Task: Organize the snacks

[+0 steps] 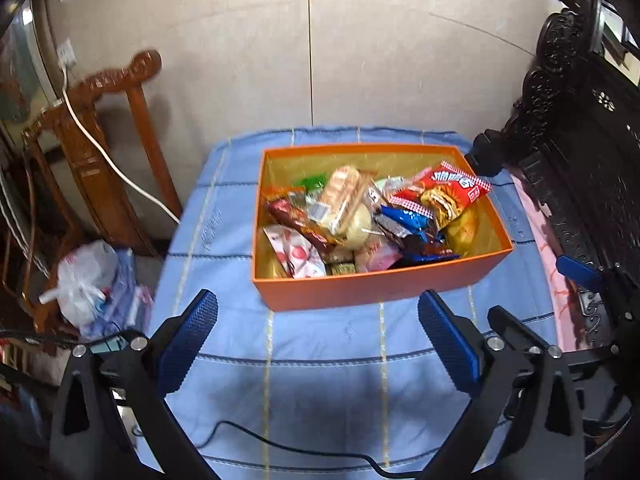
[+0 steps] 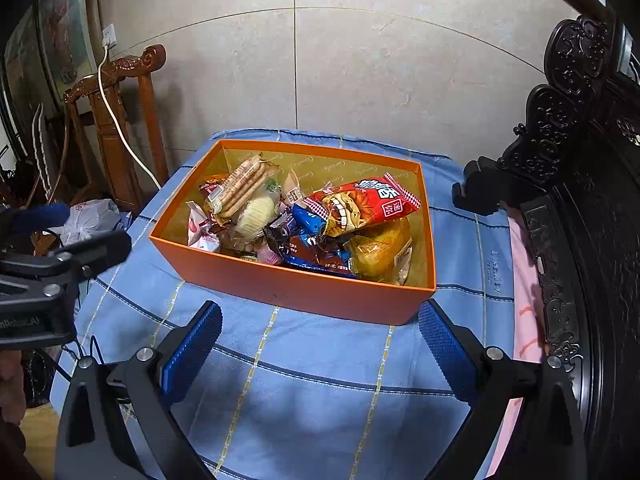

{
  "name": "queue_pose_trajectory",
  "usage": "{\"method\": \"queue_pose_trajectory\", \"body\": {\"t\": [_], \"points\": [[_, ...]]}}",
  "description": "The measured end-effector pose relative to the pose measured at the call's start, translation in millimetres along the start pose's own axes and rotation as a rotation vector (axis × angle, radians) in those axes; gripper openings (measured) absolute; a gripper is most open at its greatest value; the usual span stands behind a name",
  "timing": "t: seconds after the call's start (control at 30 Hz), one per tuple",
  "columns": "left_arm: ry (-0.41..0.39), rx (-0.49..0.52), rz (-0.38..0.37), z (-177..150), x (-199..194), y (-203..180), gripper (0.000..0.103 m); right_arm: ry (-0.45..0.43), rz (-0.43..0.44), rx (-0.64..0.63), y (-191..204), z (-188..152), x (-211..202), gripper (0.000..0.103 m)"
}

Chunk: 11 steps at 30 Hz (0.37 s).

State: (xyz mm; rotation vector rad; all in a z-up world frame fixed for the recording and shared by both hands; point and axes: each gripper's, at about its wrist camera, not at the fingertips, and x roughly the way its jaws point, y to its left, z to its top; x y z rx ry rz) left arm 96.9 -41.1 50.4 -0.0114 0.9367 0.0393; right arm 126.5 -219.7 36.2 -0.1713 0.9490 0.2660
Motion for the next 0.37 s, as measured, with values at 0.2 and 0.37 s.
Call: {"method": "queue_pose_trajectory", "body": {"t": [0.2, 0.37], "points": [[0.035, -0.022, -0.008, 0.4, -2.4, 3.4, 0.098, -0.009, -0.005, -0.002, 2.4, -1.1, -6.2, 0.099], [0.052, -0.047, 0.012, -3.2, -3.0, 8.2, 0.098, -0.009, -0.006, -0.003, 3.3, -1.8, -8.2, 0.099]]}}
